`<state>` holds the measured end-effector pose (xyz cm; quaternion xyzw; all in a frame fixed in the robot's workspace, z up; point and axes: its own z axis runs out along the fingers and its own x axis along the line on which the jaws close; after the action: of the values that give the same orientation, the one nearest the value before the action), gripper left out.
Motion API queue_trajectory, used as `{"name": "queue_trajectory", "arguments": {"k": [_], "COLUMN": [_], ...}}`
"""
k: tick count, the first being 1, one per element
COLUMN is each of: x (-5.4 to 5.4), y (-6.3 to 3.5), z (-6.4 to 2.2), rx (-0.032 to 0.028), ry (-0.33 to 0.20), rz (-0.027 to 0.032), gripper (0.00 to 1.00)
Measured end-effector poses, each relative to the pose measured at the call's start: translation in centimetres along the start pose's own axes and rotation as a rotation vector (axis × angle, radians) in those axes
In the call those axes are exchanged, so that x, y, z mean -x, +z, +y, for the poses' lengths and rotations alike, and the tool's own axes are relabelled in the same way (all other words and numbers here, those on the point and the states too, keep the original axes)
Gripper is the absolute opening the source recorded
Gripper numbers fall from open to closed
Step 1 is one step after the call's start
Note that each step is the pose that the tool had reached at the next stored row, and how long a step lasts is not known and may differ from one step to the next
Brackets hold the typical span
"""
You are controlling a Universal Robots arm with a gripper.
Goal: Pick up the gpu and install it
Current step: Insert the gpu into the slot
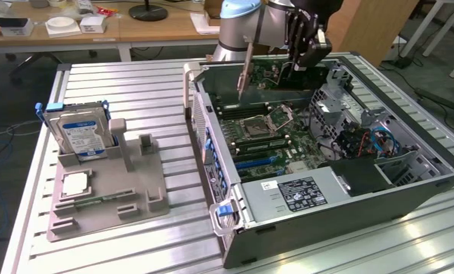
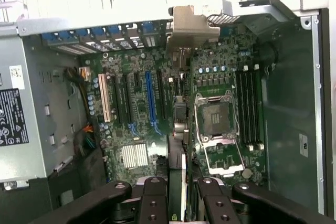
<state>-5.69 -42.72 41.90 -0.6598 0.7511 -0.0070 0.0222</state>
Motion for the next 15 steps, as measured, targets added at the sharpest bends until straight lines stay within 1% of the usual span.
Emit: {"name": "queue_trajectory", "arguments": {"k": [1,7,10,15], "x": [0.0,-0.01,0.0,0.0], "y": [0.01,0.08,0.13,0.15], "z": [-0.01,0.01,0.01,0.01], "rx": [-0.0017,0.0003,0.0012,0.0013], "ry": [-0.009,-0.096,-0.131,-0.138], "rz": [-0.0007,-0.004,-0.0055,-0.0059], "gripper": [0.26,0.26,0.26,0.26]}}
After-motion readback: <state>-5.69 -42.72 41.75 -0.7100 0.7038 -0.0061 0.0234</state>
